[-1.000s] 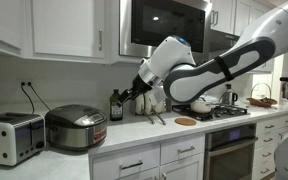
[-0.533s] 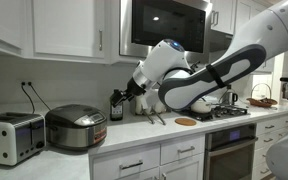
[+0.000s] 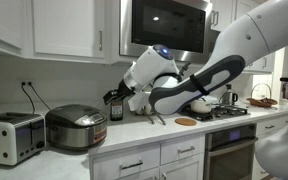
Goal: Open the deep fryer
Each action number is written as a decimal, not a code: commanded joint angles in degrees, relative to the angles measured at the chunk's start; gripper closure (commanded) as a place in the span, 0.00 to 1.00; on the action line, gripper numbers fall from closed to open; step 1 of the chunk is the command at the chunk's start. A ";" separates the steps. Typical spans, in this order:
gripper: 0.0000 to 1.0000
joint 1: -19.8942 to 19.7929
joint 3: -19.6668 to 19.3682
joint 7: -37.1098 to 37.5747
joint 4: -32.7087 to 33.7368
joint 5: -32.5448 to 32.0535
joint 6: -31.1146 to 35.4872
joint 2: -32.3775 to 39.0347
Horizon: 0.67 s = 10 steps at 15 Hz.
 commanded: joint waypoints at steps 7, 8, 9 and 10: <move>0.00 -24.70 22.44 3.57 8.54 -1.08 2.19 -1.84; 0.00 -27.13 24.53 3.62 9.46 -0.82 2.14 -2.37; 0.00 -29.15 26.35 3.54 10.32 -0.58 1.96 -2.74; 0.00 -31.58 28.35 3.59 11.36 -0.31 1.88 -3.31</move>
